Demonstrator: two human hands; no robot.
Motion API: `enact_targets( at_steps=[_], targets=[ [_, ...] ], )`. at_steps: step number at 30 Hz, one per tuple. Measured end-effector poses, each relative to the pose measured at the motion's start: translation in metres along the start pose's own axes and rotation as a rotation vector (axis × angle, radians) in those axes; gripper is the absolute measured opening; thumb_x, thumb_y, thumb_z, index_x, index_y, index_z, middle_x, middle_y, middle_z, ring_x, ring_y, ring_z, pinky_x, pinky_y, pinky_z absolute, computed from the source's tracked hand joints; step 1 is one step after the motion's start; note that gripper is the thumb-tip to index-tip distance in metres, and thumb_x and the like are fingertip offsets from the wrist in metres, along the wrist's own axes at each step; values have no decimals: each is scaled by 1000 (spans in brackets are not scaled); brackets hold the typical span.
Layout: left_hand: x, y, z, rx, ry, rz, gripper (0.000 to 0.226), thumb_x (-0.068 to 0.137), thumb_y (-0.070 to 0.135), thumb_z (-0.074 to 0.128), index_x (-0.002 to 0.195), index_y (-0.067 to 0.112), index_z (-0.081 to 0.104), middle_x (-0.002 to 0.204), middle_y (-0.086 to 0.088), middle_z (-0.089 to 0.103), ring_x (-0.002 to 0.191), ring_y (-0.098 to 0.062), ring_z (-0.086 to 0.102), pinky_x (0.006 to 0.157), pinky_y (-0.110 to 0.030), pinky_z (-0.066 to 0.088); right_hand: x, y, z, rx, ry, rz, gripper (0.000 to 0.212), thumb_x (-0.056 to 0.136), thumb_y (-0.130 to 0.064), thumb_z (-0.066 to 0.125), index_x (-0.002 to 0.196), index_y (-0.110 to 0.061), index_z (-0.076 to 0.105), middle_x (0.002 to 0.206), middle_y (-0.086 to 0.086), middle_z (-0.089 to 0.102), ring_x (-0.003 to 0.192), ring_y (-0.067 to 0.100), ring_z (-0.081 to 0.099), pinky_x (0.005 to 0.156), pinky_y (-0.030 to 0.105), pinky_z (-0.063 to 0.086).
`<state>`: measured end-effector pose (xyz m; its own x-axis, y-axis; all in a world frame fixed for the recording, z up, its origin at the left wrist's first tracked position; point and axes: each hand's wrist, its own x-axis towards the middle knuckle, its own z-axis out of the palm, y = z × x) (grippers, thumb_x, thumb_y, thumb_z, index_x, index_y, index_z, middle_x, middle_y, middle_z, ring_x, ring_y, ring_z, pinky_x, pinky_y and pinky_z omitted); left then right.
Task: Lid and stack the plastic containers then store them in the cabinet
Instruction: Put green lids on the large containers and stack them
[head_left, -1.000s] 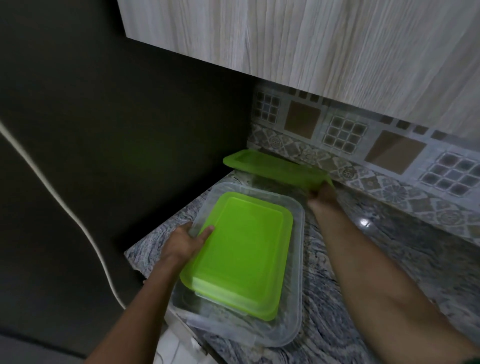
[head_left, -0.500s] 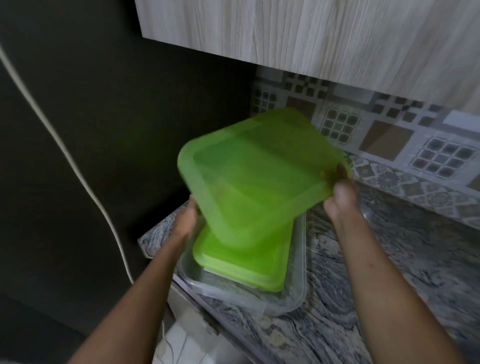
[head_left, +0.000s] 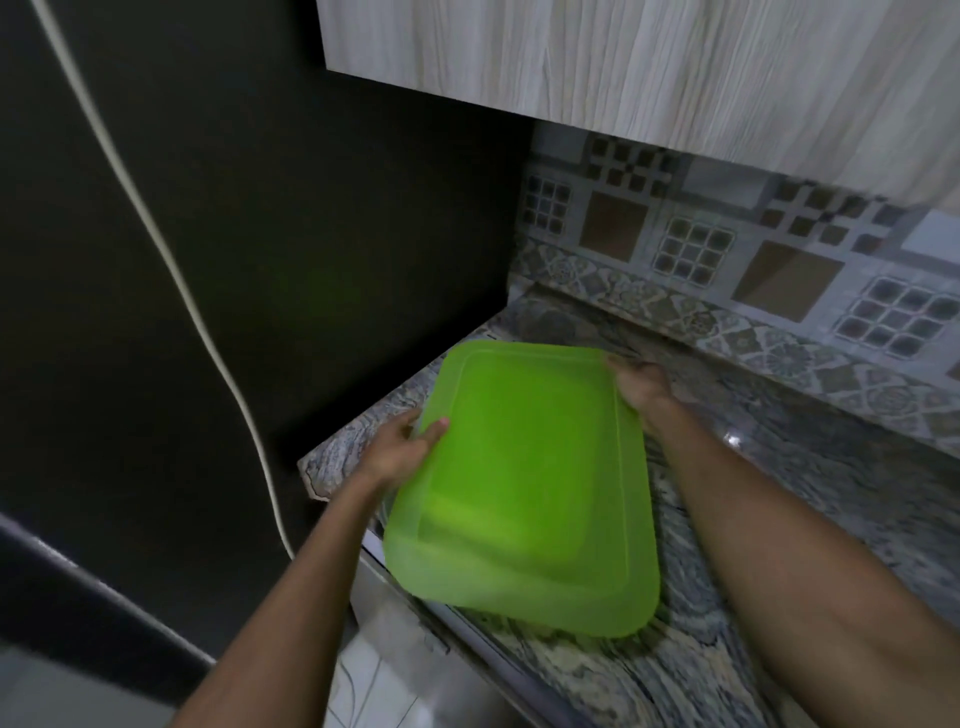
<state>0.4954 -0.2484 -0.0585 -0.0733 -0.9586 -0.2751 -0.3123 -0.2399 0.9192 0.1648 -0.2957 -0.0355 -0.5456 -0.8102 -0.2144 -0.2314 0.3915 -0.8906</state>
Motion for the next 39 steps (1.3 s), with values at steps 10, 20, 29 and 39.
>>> enact_targets(
  at_steps=[10,20,29,39],
  targets=[
    [18,21,4,575,78,168,44,96,40,48,129,13,53,125,-16,64,113,-32,61,97,-38,49,-6,19,26,-178,88,-53,59,92,-44,58,126,4,57,129,25,60,118,37,59,96,38,47],
    [35,27,9,741,73,231,54,98,44,41,146,20,38,140,-16,54,127,-32,52,107,-40,41,5,26,22,-272,183,-110,56,95,-42,55,128,2,50,128,27,59,117,41,58,94,43,47],
    [39,22,2,597,-58,116,51,100,40,40,149,27,33,149,-10,43,135,-26,45,110,-32,35,-23,-3,69,-850,110,-505,43,95,-38,47,134,-21,53,140,19,44,128,37,43,107,48,35],
    [11,9,19,735,187,153,58,97,55,27,151,33,21,120,-15,65,108,-32,62,89,-42,50,-40,-13,122,-940,-75,-565,55,98,-51,29,150,-34,32,162,-2,21,151,23,11,119,57,9]
  ],
)
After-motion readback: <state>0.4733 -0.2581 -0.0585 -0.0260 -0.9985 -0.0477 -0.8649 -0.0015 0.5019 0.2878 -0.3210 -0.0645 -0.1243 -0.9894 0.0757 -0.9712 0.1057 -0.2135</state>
